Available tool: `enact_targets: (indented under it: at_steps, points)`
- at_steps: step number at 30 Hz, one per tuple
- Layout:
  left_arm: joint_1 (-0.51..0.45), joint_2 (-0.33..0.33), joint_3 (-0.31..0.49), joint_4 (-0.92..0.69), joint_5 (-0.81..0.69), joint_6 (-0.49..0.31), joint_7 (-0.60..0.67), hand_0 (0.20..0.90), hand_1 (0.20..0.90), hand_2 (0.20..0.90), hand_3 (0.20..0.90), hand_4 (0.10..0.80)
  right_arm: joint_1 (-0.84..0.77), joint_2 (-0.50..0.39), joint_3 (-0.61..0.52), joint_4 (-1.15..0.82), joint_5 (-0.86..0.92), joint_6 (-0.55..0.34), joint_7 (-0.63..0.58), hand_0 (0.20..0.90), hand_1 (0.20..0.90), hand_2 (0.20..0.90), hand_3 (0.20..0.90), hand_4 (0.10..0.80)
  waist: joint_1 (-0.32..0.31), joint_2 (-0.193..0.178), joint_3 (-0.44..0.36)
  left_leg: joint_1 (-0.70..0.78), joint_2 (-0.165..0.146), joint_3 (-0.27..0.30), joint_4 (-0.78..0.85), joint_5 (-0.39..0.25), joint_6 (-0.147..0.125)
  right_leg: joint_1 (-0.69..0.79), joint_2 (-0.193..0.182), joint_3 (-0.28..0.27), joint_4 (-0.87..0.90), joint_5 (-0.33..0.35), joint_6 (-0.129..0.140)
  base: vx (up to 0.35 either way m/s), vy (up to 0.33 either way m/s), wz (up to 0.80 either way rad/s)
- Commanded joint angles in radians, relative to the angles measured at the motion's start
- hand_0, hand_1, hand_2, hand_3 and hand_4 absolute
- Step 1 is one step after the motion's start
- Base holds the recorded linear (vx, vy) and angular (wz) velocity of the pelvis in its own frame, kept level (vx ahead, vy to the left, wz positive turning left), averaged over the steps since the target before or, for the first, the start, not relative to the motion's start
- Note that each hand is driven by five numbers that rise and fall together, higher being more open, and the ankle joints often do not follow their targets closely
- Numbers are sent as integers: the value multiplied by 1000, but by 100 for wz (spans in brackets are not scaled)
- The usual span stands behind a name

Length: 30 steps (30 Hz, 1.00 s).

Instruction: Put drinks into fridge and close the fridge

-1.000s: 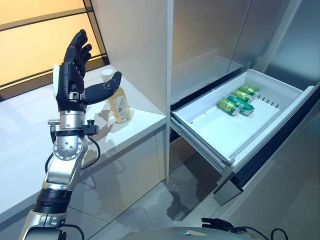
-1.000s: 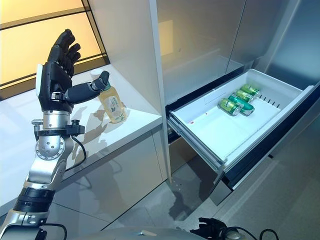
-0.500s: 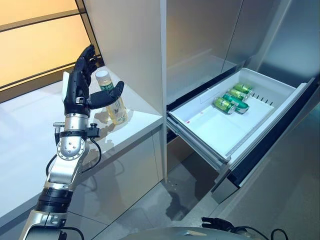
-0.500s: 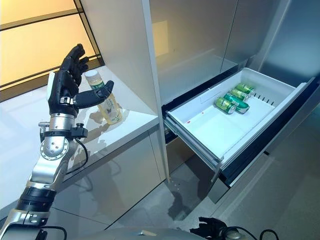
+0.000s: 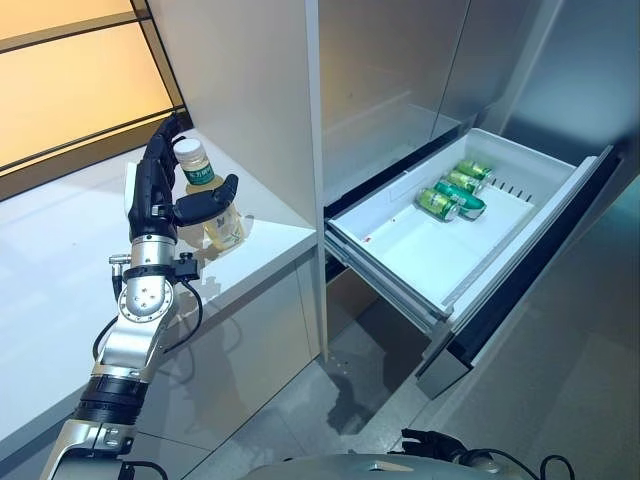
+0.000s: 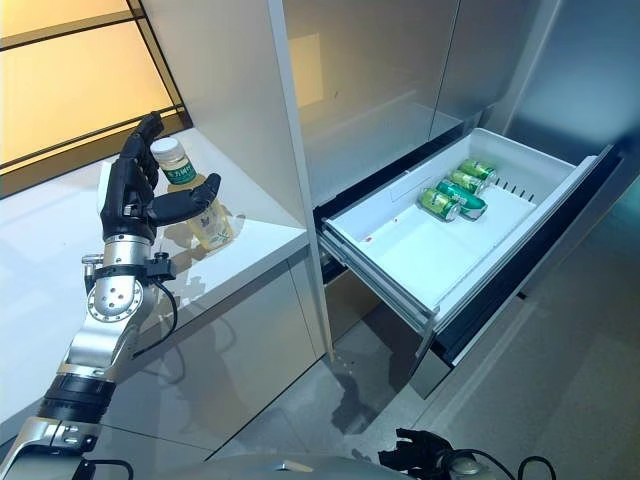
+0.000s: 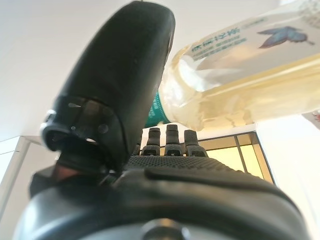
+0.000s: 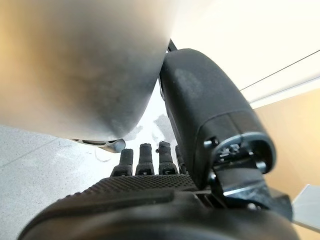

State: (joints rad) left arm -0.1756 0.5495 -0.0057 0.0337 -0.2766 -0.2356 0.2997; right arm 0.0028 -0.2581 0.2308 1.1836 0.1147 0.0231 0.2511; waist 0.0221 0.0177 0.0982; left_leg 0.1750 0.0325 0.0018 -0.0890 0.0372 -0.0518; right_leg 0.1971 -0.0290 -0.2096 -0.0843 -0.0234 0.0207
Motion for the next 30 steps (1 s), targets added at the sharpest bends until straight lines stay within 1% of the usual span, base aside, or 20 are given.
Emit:
enact_targets:
  at_steps: [1, 11, 22, 28, 29, 30]
  points:
    - [-126, 12, 9, 9, -9, -48, 30, 900, 900, 900, 900, 800, -1, -14, 18, -2, -29, 3, 21, 900, 900, 900, 900, 800, -24, -2, -20, 6, -81, 26, 34, -132, 81, -67, 19, 72, 158, -120, 46, 0, 0, 0]
    - [-126, -7, -6, 44, -21, -34, 26, 900, 900, 900, 900, 800, 6, -13, 18, -12, -32, 9, 18, 900, 900, 900, 900, 800, -31, -5, -15, 6, -80, 35, 39, -134, 83, -69, 20, 77, 164, -120, 48, 4, 1, -1]
    - [-128, -17, -16, 74, -21, -47, 36, 900, 900, 900, 900, 800, 7, -14, 17, -18, -30, 11, 19, 900, 900, 900, 900, 800, -35, -8, -10, 6, -80, 40, 43, -136, 84, -72, 19, 78, 170, -121, 51, 0, 0, 0]
    - [-132, -25, -10, 62, -95, -92, 26, 900, 900, 900, 900, 800, 6, -15, 15, -15, -31, 9, 23, 900, 900, 900, 900, 800, -33, -10, -10, 5, -80, 40, 44, -137, 83, -71, 20, 78, 169, -121, 51, 0, 0, 0]
    - [-130, -32, -8, 59, -106, -102, 23, 792, 792, 792, 774, 674, 6, -13, 16, -15, -32, 9, 21, 900, 900, 900, 900, 800, -33, -10, -11, 5, -80, 40, 44, -137, 83, -70, 20, 78, 170, -121, 51, 0, 0, 0]
    - [-128, -43, -6, 52, -129, -111, 21, 549, 549, 549, 491, 391, 5, -12, 17, -17, -31, 10, 20, 900, 900, 900, 900, 800, -33, -10, -10, 6, -80, 38, 43, -136, 82, -71, 20, 78, 170, -121, 50, 0, 0, 0]
